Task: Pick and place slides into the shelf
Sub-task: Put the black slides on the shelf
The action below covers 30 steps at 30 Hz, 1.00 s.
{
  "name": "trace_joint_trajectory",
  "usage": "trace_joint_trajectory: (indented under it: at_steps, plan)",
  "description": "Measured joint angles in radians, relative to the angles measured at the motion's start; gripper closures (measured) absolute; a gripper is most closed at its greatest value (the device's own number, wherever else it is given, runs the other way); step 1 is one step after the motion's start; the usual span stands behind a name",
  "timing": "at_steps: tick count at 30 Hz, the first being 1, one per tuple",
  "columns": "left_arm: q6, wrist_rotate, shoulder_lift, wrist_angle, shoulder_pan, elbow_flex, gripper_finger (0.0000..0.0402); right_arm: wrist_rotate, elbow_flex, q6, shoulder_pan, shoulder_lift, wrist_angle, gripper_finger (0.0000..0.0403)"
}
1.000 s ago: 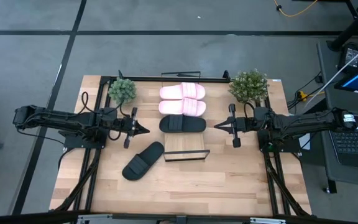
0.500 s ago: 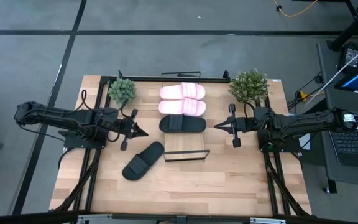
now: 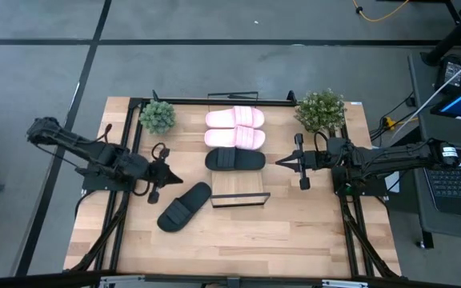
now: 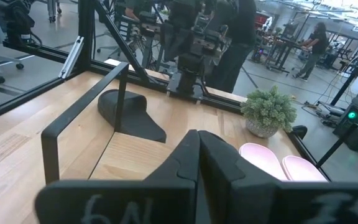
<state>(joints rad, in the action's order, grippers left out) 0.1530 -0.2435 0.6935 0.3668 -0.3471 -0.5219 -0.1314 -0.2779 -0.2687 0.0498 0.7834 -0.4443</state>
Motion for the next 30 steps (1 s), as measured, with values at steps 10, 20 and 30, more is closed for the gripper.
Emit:
trace_joint_trajectory:
  at_steps: [10, 20, 30]
  plan:
    - [0.186, -0.188, 0.053, -0.002, -0.230, -0.003, 0.0402, 0.000, 0.000, -0.001, 0.000, 0.000, 0.000, 0.0389]
    - [0.238, -0.411, 0.203, -0.015, -0.427, -0.083, 0.0402, 0.000, -0.001, -0.001, 0.000, 0.000, 0.000, 0.0389]
    - [0.562, -0.532, 0.436, 0.251, -0.512, -0.258, 0.0402, 0.000, -0.001, -0.002, 0.000, 0.000, 0.000, 0.0389]
